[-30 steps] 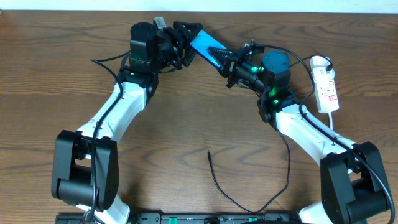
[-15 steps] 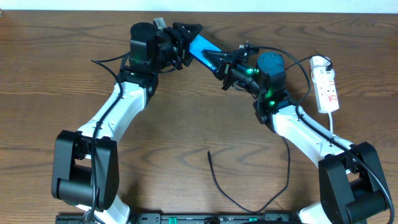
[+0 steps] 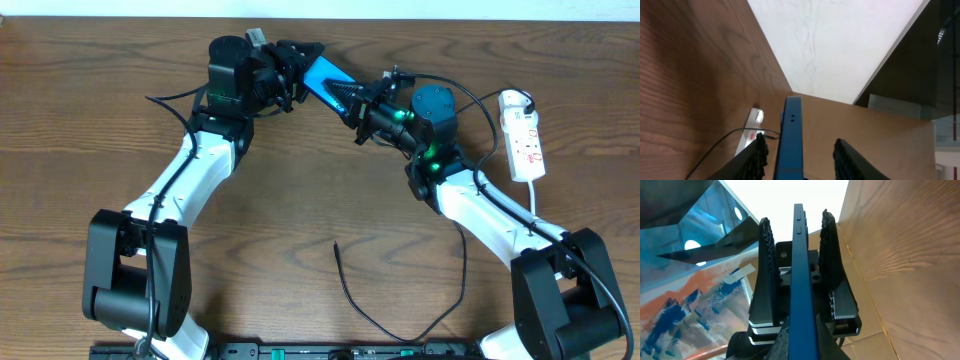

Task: Plug charger to phone and switch on socket

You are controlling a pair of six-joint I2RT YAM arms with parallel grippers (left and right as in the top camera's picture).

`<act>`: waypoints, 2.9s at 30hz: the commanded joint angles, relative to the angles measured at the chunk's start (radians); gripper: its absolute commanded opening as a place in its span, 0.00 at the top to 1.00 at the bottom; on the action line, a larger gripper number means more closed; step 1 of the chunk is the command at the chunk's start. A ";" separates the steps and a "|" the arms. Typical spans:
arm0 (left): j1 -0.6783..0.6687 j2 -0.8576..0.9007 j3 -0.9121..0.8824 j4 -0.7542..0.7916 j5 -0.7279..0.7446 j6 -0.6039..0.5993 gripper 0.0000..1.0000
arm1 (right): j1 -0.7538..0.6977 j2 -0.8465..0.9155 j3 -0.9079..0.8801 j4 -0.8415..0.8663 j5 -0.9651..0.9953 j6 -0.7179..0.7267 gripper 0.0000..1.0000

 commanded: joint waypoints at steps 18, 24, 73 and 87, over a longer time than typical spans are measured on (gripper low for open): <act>0.000 -0.035 0.023 0.005 -0.010 0.010 0.81 | 0.017 -0.004 0.022 0.015 -0.007 -0.027 0.99; 0.000 -0.035 0.023 0.005 -0.010 0.010 0.92 | 0.017 -0.004 0.022 0.015 -0.007 -0.027 0.99; 0.277 -0.035 0.023 0.005 0.179 0.010 0.92 | -0.013 -0.004 0.022 -0.055 -0.002 -0.349 0.01; 0.418 -0.035 0.022 -0.010 0.414 0.011 0.93 | -0.038 -0.004 0.022 -0.096 -0.017 -0.741 0.01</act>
